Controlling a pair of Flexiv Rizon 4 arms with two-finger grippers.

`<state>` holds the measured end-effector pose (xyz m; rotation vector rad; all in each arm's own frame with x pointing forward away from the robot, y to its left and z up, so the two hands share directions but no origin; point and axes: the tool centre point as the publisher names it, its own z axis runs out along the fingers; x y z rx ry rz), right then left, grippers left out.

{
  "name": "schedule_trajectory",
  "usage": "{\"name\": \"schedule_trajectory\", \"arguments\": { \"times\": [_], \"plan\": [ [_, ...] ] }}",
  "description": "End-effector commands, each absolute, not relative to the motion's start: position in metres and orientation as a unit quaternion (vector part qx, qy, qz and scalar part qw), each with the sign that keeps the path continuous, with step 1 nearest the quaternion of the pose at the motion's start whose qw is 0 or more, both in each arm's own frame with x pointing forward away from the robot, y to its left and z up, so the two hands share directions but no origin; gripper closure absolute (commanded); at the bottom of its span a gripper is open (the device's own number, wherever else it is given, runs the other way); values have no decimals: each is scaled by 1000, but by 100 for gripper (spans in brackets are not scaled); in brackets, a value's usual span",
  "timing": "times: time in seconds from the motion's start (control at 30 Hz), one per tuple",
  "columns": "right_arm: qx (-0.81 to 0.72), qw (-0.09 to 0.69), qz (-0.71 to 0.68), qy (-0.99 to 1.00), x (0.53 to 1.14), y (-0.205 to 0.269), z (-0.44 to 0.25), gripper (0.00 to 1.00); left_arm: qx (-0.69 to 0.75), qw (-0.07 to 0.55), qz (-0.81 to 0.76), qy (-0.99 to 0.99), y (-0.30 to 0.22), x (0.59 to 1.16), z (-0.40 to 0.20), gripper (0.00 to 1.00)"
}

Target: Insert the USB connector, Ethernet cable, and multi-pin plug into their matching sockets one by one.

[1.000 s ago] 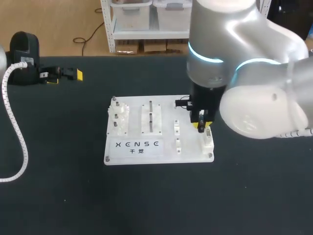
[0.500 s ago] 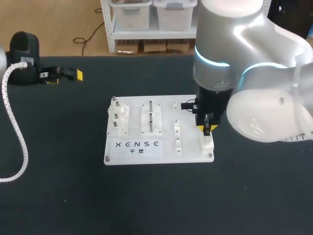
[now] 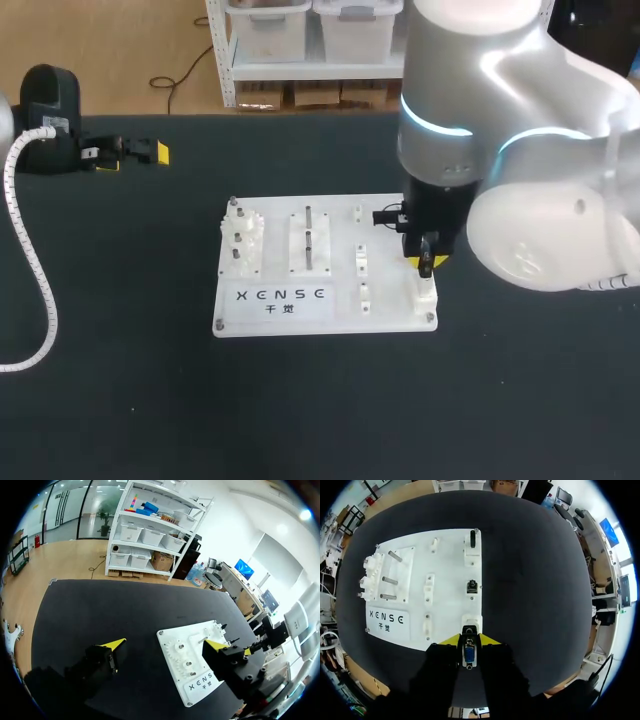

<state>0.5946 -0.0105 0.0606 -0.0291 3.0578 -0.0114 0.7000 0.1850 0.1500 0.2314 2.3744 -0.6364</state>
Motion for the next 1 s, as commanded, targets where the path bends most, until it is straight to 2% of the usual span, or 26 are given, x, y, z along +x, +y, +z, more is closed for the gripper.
{"name": "schedule_trajectory", "arguments": {
  "times": [0.03,1.0],
  "plan": [
    [-11,44,-3,999,593,-12,61,100,88,330,-243,908,185,700,150,0],
    [-6,37,-8,999,594,-14,50,100,88,330,-243,908,185,700,150,0]
  ]
}}
